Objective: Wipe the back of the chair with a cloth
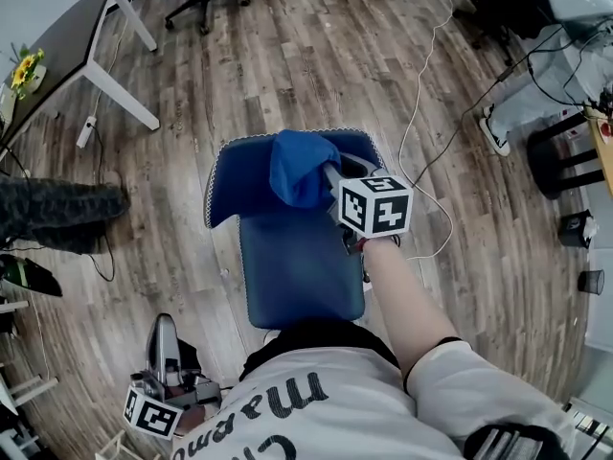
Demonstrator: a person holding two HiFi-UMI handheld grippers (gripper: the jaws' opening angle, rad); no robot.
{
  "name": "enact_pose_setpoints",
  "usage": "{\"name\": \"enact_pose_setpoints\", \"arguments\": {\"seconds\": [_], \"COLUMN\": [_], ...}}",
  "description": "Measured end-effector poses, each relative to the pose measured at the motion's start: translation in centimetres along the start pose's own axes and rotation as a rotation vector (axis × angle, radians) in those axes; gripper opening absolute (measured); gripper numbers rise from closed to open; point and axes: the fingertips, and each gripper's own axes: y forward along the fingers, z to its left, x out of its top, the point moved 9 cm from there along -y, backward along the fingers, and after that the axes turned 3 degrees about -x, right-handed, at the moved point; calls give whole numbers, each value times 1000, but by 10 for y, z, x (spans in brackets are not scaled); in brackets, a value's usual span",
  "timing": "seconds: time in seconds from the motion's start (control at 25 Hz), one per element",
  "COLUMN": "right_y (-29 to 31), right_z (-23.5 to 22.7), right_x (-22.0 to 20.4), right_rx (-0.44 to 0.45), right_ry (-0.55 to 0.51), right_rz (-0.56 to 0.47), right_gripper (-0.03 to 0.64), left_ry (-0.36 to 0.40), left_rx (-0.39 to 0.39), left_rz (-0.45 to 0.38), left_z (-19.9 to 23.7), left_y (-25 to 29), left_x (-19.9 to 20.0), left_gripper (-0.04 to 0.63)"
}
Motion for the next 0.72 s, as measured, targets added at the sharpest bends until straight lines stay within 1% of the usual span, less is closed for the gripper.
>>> {"name": "enact_pose_setpoints", "arguments": {"seconds": [0.16, 0.32, 0.52, 0.72], "right_y": [-17, -34, -54, -76], "right_z": [-26, -46, -66, -75], "right_x": [-5, -5, -9, -15], "right_rx": [-73, -148, -211, -263], "right_ry": [110, 146, 277, 362], "right_rz": [-22, -45, -80, -117], "right_gripper": [78, 78, 80, 80], "left_ry": [-1, 4, 7, 2], "left_rx": [-19, -40, -61, -83], "left_rz": [11, 16, 21, 33], "left_z": [-1, -3, -6, -6], "left_y": [0, 3, 4, 2], "left_x": [-3, -2, -1, -2], "left_gripper": [8, 8, 8, 8]}}
